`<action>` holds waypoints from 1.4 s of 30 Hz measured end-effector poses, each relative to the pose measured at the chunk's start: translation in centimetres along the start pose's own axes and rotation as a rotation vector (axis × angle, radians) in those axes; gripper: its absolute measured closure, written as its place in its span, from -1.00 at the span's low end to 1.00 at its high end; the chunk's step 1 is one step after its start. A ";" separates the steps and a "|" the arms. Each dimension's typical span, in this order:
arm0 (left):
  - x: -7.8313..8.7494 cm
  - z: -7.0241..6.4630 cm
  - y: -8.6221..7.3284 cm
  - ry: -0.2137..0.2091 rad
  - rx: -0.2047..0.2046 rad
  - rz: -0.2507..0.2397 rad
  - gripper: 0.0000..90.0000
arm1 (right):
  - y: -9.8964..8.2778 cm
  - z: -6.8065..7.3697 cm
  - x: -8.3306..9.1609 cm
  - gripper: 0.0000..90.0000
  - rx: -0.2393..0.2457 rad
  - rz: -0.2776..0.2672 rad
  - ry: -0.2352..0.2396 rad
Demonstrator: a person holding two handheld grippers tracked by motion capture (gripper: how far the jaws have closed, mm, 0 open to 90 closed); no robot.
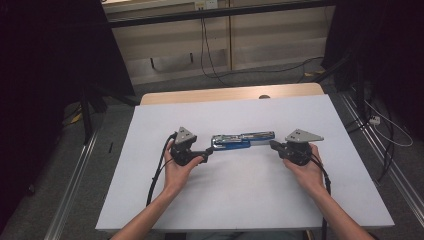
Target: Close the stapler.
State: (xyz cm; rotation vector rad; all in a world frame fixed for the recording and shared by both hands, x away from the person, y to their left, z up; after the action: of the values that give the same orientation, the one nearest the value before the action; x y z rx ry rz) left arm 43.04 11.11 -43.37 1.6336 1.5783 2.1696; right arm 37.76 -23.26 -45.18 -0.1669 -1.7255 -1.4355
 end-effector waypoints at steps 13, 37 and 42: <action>-2.0 0.3 1.8 -0.052 -0.001 0.015 0.08 | -0.1 -0.5 0.0 1.00 -0.018 0.003 -0.011; -4.1 -0.9 1.8 -0.087 -0.096 0.076 1.00 | 0.1 -0.8 -0.8 1.00 -0.007 0.030 -0.012; -4.4 -0.8 1.6 -0.059 -0.113 0.093 1.00 | 0.1 -1.0 -1.0 1.00 -0.010 0.038 -0.009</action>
State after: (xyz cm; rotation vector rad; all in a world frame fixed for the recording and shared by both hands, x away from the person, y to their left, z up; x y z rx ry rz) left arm 45.33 7.42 -45.40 1.7527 1.3646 2.1870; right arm 38.88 -23.68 -45.82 -0.2116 -1.7139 -1.4180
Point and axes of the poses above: each handheld gripper's, and its own axes: x roughly backward along the jaws, y roughly out of its top, z roughly to its left, the point moved 1 cm from there along -x, roughly forward along the jaws, and after that the axes turned 14 degrees about z, right-handed, at the moved point
